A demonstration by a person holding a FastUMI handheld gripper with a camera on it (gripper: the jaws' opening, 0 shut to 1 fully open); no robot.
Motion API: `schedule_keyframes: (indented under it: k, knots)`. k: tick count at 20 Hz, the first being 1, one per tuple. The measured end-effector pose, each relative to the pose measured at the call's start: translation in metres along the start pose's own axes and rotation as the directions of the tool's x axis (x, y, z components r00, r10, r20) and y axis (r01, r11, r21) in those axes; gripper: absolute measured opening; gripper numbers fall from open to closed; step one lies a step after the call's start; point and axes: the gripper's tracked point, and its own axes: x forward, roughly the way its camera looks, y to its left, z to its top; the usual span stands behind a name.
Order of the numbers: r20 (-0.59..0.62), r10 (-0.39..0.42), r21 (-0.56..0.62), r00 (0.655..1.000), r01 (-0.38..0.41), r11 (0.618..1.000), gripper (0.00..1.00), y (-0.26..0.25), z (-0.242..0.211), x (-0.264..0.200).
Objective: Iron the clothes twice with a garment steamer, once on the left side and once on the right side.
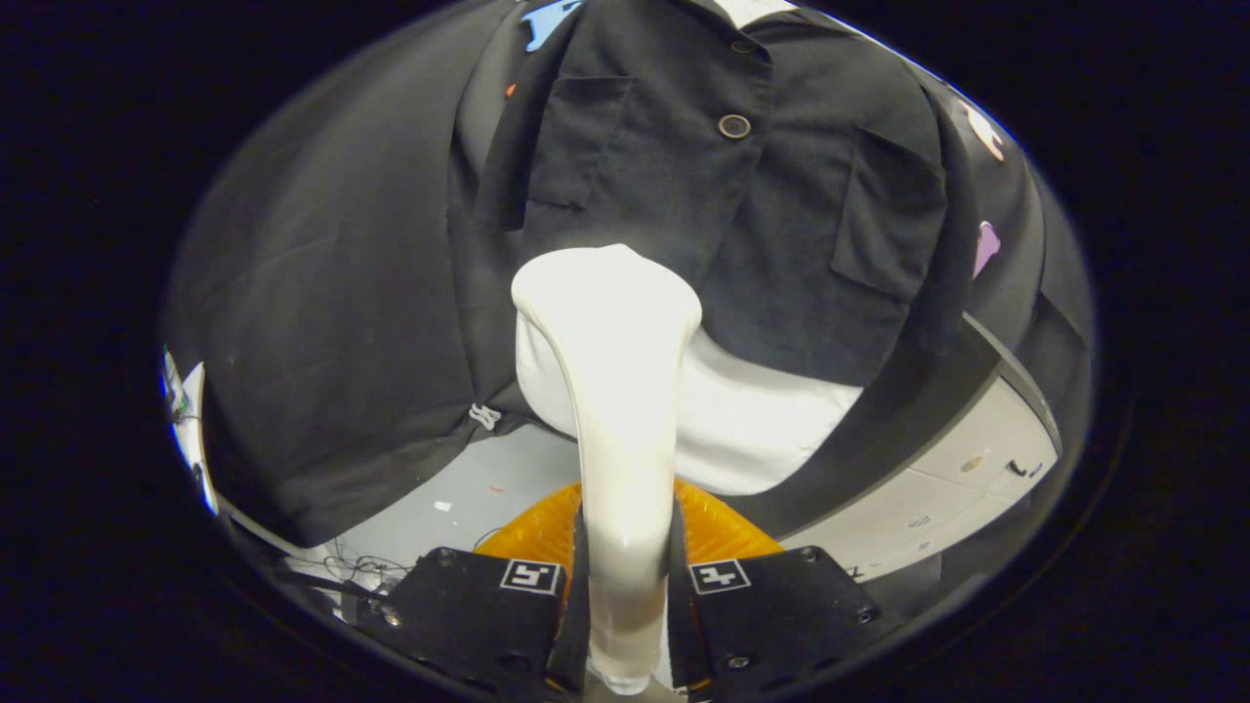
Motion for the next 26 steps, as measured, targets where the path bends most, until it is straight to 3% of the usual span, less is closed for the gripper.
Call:
schedule_keyframes:
  k: [12, 26]
  knots:
    - [-0.108, -0.081, 0.123, 0.991, 0.094, 0.988, 0.35, -0.122, -0.106, -0.105]
    - [-0.045, -0.038, 0.220, 0.998, 0.047, 0.974, 0.35, -0.306, -0.202, -0.219]
